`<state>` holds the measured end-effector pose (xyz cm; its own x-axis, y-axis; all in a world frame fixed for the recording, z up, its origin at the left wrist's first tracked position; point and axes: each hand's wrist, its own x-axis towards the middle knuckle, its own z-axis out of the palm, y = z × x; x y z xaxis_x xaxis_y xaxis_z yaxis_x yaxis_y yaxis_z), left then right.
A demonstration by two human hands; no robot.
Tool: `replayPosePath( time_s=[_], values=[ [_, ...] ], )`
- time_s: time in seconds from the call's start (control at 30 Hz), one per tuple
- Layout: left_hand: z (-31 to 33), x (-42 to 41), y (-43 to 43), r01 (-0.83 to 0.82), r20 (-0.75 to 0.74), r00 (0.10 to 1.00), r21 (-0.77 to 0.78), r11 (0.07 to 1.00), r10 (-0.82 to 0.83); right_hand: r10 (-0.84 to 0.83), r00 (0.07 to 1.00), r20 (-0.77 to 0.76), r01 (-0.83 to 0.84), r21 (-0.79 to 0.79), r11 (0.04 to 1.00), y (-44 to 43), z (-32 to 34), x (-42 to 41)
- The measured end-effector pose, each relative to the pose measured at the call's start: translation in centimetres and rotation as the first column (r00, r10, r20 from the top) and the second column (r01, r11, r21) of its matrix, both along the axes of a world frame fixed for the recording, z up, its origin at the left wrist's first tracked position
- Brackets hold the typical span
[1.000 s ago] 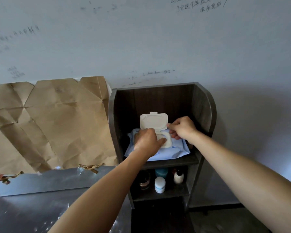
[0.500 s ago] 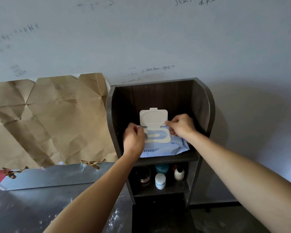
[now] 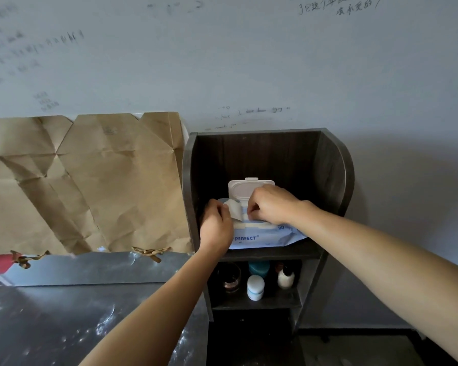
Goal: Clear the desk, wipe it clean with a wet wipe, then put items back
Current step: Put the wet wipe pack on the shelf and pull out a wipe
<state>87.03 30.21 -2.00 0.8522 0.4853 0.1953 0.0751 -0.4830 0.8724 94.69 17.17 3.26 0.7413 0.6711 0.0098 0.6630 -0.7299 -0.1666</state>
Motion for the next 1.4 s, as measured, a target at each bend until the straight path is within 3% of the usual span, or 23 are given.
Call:
replayPosePath(
  time_s=[0.23, 0.33, 0.47, 0.67, 0.9, 0.97, 1.07, 1.13, 1.27, 1.33, 1.4],
  values=[
    [0.1, -0.2, 0.3, 0.040, -0.021, 0.999, 0.027, 0.999, -0.040, 0.024, 0.999, 0.028, -0.019, -0.170, 0.985, 0.6, -0.5, 0.3],
    [0.2, -0.2, 0.2, 0.046, -0.023, 0.999, 0.022, 0.999, -0.045, 0.006, 1.000, -0.007, -0.007, -0.153, 0.988, 0.1, -0.6, 0.3],
    [0.3, -0.3, 0.1, 0.047, -0.018, 0.999, 0.005, 0.999, -0.047, 0.054, 0.993, 0.109, -0.042, -0.104, 0.994, 0.0, -0.5, -0.1],
    [0.4, -0.5, 0.2, 0.056, -0.032, 0.998, 0.003, 0.998, -0.056, 0.056, 0.981, 0.188, -0.011, -0.232, 0.973, 0.5, -1.0, -0.4],
    [0.7, -0.9, 0.2, 0.054, -0.046, 0.998, 0.012, 0.998, -0.053, -0.148, 0.986, -0.078, 0.151, 0.041, 0.988, -0.3, -1.0, 0.8],
    [0.7, -0.8, 0.2, 0.052, -0.049, 0.997, 0.006, 0.999, -0.052, -0.179, 0.965, -0.192, 0.218, 0.204, 0.954, -0.5, -0.8, 0.9],
    [0.7, -0.7, 0.1, 0.048, -0.038, 0.998, -0.016, 0.999, -0.048, -0.110, 0.891, -0.441, 0.350, 0.512, 0.785, -0.6, 0.9, 0.7],
    [0.7, -0.6, 0.0, 0.044, -0.021, 0.999, -0.029, 0.999, -0.044, -0.082, 0.867, -0.491, 0.415, 0.622, 0.664, -0.8, 2.6, 0.8],
    [0.4, -0.3, 0.0, 0.038, 0.028, 0.999, -0.052, 0.998, -0.037, 0.054, 0.827, -0.560, 0.531, 0.808, 0.255, -1.6, 6.7, 0.3],
    [0.3, -0.3, 0.0, 0.051, 0.092, 0.994, 0.019, 0.999, -0.052, 0.106, 0.832, -0.545, 0.542, 0.839, 0.052, -2.1, 8.6, 0.0],
    [-0.1, -0.2, 0.0, 0.105, 0.146, 0.978, 0.258, 0.960, -0.146, 0.071, 0.860, -0.506, 0.511, 0.850, -0.132, -2.7, 10.1, 0.0]
  ],
)
